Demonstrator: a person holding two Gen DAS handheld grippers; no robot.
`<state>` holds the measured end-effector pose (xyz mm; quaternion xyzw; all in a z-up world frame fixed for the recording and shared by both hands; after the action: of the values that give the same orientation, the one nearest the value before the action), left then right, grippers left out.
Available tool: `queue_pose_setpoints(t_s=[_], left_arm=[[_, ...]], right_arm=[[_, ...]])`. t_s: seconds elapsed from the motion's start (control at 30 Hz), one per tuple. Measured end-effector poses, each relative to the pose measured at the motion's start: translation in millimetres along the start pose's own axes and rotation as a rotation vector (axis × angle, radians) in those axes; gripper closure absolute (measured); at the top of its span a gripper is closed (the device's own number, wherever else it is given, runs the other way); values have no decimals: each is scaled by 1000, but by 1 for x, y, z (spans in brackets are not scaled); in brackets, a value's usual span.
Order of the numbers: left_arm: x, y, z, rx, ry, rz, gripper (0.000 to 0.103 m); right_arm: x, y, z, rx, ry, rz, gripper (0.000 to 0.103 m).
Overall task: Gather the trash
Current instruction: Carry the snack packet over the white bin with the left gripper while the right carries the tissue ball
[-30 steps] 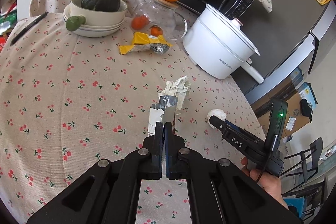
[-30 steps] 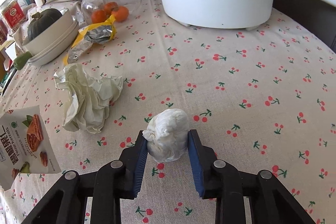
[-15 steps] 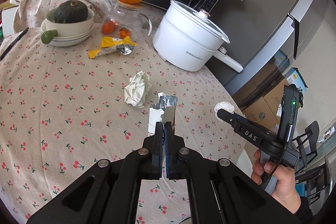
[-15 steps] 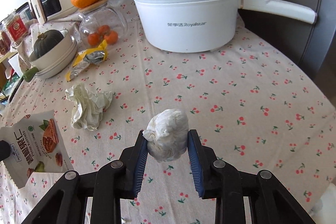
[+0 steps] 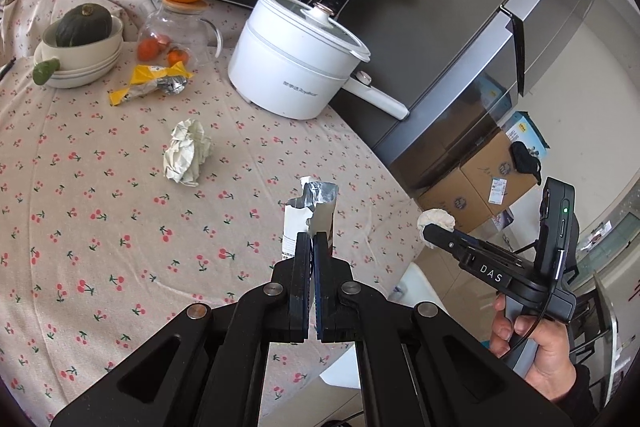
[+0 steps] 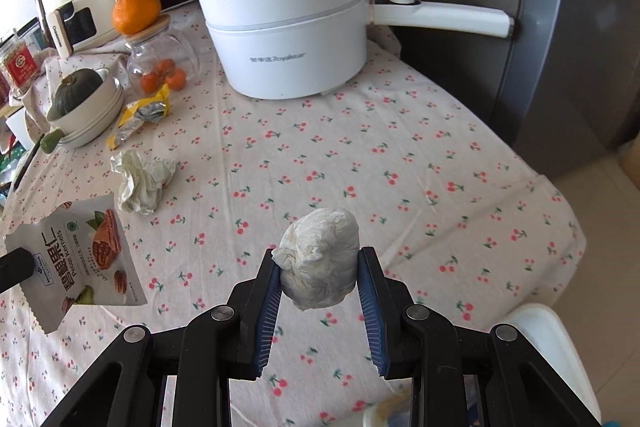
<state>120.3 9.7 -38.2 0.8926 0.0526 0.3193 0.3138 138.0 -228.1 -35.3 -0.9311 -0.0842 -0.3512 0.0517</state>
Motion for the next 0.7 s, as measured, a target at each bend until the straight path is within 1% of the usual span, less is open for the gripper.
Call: queue_pose_setpoints(t_s=[0.17,0.3,0.5,0.7], left_arm=[[-12,21,1,-29,-26,40,102],[-23,37,4,-57,-57,57,102],[-48,69,22,-109,-129,99,102],[-76,106,50,-156,-214,164,102]], right_arm=[[-18,27,-21,-46,-20,16,69],[-38,50,-30,-82,-57,41,69],[-63,77,-35,-72,-142,122,69],[-84,92,-28,-31,-231,183,69]])
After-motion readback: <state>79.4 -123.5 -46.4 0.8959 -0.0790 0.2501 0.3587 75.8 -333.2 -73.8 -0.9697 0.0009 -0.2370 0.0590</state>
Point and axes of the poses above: each gripper's, at about its wrist camera, not at the fingertips, and z roughly the way its jaws point, y to its right, x to its top, the point moved 4 cm from there along z, roughly the way its jaws point, and after that the axes turned 8 degrees about -z, right-handed, at the moved point
